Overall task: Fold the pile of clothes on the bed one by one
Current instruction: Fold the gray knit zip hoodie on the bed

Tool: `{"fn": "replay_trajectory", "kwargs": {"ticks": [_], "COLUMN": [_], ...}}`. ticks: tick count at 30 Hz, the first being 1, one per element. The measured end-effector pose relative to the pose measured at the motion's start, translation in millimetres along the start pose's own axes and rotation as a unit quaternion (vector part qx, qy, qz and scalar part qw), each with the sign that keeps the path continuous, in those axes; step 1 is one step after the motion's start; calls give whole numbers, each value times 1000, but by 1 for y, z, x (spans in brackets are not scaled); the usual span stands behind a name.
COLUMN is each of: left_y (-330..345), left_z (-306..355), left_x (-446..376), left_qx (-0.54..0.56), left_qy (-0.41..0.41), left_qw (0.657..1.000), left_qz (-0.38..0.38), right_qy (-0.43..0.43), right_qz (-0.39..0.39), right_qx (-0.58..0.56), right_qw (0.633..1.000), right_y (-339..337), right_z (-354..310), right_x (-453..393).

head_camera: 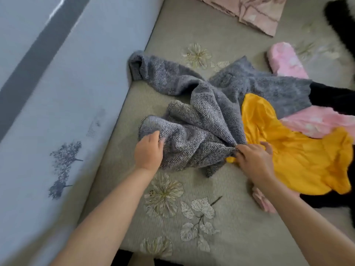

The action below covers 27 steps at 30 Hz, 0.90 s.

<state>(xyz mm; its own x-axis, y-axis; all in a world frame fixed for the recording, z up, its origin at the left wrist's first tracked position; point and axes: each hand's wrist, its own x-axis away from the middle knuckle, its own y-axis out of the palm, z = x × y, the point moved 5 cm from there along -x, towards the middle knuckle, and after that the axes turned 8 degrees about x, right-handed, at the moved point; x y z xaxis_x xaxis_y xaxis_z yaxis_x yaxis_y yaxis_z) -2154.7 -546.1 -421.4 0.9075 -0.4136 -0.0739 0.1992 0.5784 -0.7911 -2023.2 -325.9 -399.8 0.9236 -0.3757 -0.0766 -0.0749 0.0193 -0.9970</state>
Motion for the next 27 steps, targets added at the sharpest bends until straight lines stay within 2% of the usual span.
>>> {"fn": "replay_trajectory", "kwargs": {"ticks": [6, 10, 14, 18, 21, 23, 24, 27], "left_y": [-16, -9, 14, 32, 53, 84, 101, 157], "left_z": [141, 242, 350, 451, 517, 550, 558, 542], "left_x": [22, 55, 93, 108, 90, 84, 87, 107], "left_qx": [4, 20, 76, 168, 279, 329, 320, 189], "left_qy": [168, 229, 279, 264, 193, 159, 153, 189], "left_qw": [984, 969, 956, 950, 941, 923, 921, 934], "left_qz": [54, 89, 56, 13, -18, -118, -162, -238], "right_qy": [96, 157, 235, 353, 477, 529, 521, 441], "right_qz": [132, 205, 210, 227, 175, 103, 71, -33], "right_qx": [-22, -22, -88, -192, -191, -166, -152, -133], "right_qw": [986, 966, 945, 887, 840, 826, 837, 887], "right_y": [-95, -164, -218, -249, -245, -228, -216, -163], "right_z": [104, 195, 284, 375, 448, 481, 489, 481], "right_x": [47, 125, 221, 261, 257, 260, 261, 277]}}
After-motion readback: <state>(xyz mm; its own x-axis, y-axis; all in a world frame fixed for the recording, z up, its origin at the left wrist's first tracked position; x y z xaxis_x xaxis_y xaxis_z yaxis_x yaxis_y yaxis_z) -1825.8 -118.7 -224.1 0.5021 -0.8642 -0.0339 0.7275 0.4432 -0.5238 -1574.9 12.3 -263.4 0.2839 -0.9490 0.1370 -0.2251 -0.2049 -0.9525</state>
